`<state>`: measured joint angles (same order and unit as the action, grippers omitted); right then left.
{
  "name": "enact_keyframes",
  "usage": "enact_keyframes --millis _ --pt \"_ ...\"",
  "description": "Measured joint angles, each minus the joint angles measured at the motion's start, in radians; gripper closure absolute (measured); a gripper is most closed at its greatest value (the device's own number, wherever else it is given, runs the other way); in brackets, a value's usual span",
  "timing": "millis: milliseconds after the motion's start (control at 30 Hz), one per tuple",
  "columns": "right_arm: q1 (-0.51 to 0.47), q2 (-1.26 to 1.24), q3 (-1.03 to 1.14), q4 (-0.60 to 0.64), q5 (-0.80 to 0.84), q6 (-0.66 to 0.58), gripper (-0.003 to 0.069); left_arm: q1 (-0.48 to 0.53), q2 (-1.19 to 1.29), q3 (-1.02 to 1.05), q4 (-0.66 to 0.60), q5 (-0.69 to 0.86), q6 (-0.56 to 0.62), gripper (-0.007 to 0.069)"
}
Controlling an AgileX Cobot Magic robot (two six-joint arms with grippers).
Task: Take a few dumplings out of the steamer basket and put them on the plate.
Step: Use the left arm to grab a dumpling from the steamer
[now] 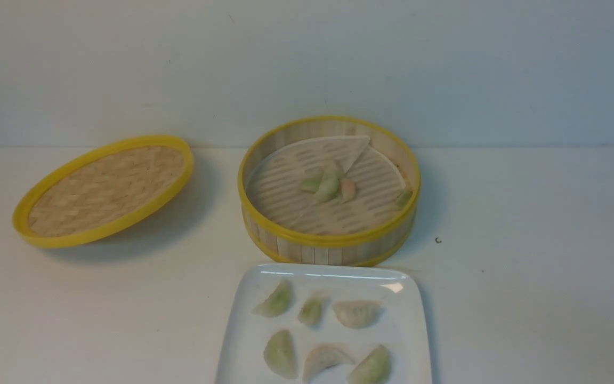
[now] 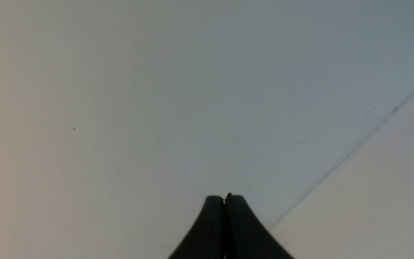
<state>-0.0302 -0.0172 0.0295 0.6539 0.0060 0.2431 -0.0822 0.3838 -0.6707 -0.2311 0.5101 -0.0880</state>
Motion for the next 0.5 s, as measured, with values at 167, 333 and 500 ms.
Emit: enact_keyframes --millis 167,333,500 --pt "0.000 0.000 -0.001 0.002 0.000 -0.008 0.0673 0.000 0.340 -0.252 -0.061 0.453 0.157 0.0631" --pt "0.000 0.013 -0.151 -0.022 0.268 -0.043 0.0673 0.000 0.623 -0.340 -0.131 0.530 0.329 0.0631" --pt "0.000 0.252 -0.502 -0.107 0.677 -0.186 0.0673 -0.014 0.920 -0.506 -0.214 0.544 0.512 0.0631"
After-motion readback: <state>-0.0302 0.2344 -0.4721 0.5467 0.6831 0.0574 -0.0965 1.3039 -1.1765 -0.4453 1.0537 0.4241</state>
